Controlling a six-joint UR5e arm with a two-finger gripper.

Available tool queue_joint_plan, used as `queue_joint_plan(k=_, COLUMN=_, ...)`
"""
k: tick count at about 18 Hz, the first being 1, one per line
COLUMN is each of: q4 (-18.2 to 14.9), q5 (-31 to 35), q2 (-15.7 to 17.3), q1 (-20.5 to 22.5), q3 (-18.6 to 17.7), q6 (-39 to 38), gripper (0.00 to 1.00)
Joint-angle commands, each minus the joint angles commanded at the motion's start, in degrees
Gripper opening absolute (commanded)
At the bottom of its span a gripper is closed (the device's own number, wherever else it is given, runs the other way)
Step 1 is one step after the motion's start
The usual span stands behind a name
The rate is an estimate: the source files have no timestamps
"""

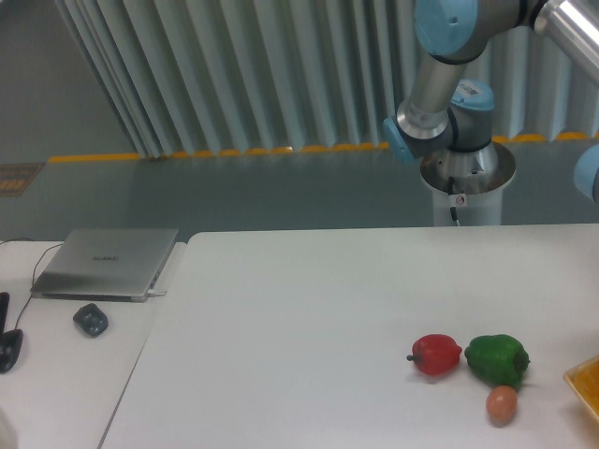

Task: Place the triangular bread on the table

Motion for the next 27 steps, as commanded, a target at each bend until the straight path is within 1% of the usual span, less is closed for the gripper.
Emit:
queue_joint_plan(k=3, q4=-4.66, q5=-2.73, q2=1.85, q1=0.09, q3=0.0, q6=0.61, gripper=0.55)
queue_joint_plan(k=7, q4=-9.23, q5=-5.98, q2=4.04, q1=-0.17, q3=0.0, q6=0.62, gripper=0.55)
queue_joint_plan(k=9, q4=-10.99, q5=-8.26, q2=5.01, q1=0.0, q3=0.44, q6=0.53, gripper=0.55)
queue_joint_plan(k=10, q4=-11.35, q5=-8.88, q2=5.1, q1=0.0, q3=0.53, q6=0.35, gripper=0.55)
queue_joint_plan(k=13, q4=-12.58, q5=-9.06, q2=5.28, q1=0.09, q3=0.62, q6=0.35, gripper=0.55)
queue_joint_plan(k=15, q4=-14.77, q5=-9.24, q2=5.63, q1=0.09, q3=0.7, q6=0.61, gripper=0.51)
queue_joint_plan(k=17, q4=-16.79, q5=-9.24, q2=6.42, q1=-0.26, q3=0.62, q6=0.7, gripper=0.51)
queue_joint_plan(k=19, q4=-19.95, q5=-9.68, q2=6.95, q1=-1.31, q3=0.44, q6=1.31, gripper=0.51)
queue_joint_plan(k=20, q4=-21.62, q5=-9.59, q2=7.91, q1=-1.58, q3=0.18, q6=3.84, gripper=0.51)
queue_joint_plan(k=21, q4=-24.24, q5=-9.07, q2=8.7, q1=-2.37, q3=0.0, q6=6.74, gripper=0.51)
queue_joint_plan(k=23, q4=-25.24, q5=-8.02, q2=8.8, q1=-3.33, q3=-0.52, q6=7.47, gripper=0.51)
queue_joint_plan(k=27, q4=-25.15, q5=-2.76, q2=10.11, q1=-7.63, q3=-3.6, q6=9.04, gripper=0.51)
